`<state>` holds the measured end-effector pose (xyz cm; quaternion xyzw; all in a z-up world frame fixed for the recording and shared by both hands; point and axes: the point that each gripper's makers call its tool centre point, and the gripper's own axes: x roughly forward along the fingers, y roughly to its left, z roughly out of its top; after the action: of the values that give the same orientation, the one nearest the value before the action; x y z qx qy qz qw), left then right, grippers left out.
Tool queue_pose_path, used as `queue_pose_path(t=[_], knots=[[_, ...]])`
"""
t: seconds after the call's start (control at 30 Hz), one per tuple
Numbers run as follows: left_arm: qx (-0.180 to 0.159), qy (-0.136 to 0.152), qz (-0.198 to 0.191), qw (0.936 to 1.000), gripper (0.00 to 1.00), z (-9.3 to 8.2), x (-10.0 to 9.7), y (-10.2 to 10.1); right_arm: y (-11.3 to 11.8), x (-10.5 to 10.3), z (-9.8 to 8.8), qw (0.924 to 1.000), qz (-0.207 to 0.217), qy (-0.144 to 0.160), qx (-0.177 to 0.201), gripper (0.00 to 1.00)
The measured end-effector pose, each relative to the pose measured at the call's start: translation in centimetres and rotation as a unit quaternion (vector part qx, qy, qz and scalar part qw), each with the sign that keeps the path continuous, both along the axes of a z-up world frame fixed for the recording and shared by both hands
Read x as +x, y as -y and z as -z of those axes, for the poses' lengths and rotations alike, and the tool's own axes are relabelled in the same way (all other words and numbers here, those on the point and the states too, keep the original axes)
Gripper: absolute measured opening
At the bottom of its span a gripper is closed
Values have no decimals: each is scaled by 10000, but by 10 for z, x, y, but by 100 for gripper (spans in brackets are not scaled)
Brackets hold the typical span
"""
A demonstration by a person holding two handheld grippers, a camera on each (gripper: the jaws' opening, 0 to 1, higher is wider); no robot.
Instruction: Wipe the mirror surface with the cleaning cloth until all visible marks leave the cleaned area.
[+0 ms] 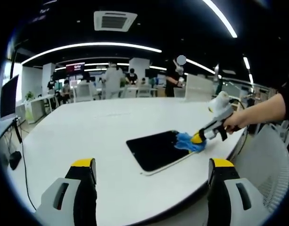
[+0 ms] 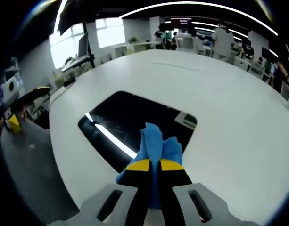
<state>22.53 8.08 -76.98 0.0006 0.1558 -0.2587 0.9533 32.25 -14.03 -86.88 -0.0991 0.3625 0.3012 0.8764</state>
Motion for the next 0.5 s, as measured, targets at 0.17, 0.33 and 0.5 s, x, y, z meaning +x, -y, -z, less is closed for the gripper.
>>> queue_pose_path(t=[0.17,0.33,0.5], knots=[[9,-28,20,10000,99,1,0,1,-3,0,0,9999,-121,72,-27,0],[28,-91,41,9999,98,3,-1,1,-10,-1,0,9997,-178,120,63,0],[33,-110,45,9999,98,4,-1,1,-21,0,0,9995,-277,127,66,0]])
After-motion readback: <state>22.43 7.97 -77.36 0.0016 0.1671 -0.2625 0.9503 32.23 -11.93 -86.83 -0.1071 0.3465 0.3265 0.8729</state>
